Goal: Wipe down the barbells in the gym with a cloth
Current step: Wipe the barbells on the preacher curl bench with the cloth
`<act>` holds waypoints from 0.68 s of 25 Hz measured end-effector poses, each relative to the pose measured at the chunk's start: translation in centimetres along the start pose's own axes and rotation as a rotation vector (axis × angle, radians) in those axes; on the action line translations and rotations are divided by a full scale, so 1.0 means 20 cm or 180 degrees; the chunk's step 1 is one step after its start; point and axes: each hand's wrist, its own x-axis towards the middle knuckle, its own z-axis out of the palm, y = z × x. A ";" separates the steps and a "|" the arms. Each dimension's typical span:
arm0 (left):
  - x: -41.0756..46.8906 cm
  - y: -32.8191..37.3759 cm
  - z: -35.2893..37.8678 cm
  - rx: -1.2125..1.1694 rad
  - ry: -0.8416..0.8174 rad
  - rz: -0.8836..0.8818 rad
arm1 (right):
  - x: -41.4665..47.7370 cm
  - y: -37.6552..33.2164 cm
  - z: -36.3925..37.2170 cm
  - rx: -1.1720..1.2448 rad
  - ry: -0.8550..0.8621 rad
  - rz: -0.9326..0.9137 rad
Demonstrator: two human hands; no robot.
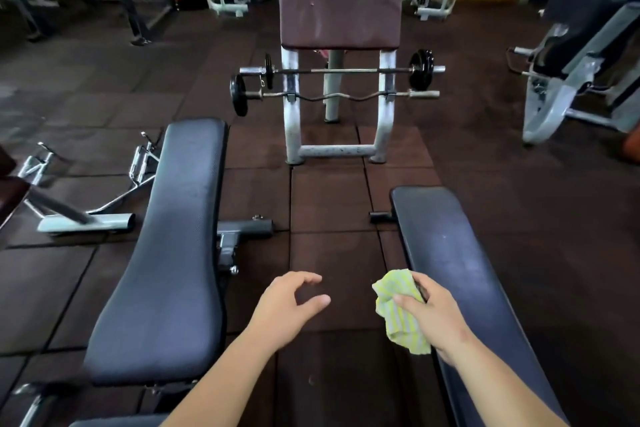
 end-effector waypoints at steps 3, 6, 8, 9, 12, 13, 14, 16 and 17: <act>0.12 0.02 -0.04 -0.0013 -0.0001 0.0003 | 0.09 -0.08 0.00 0.0015 0.0024 -0.0054; 0.28 0.06 -0.07 0.0004 -0.0012 -0.0027 | 0.24 -0.17 -0.02 0.0074 0.0033 -0.0092; 0.40 0.09 -0.08 0.0012 -0.0037 -0.0026 | 0.36 -0.20 -0.04 0.0131 0.0062 -0.0090; 0.48 0.11 -0.08 0.0031 -0.0042 -0.0024 | 0.44 -0.22 -0.05 0.0161 0.0066 -0.0089; 0.67 0.15 -0.11 0.0030 -0.0007 0.0008 | 0.63 -0.31 -0.07 0.0199 0.0098 -0.0112; 0.81 0.18 -0.11 0.0010 0.0037 0.0009 | 0.77 -0.36 -0.11 0.0241 0.0089 -0.0148; 0.93 0.21 -0.13 -0.0023 0.0086 0.0010 | 0.90 -0.41 -0.14 0.0274 0.0045 -0.0172; 1.19 0.30 -0.18 -0.0068 0.0212 0.0035 | 1.15 -0.56 -0.19 0.0327 -0.0014 -0.0238; 1.30 0.34 -0.21 -0.0045 0.0262 0.0035 | 1.26 -0.63 -0.22 0.0343 -0.0053 -0.0270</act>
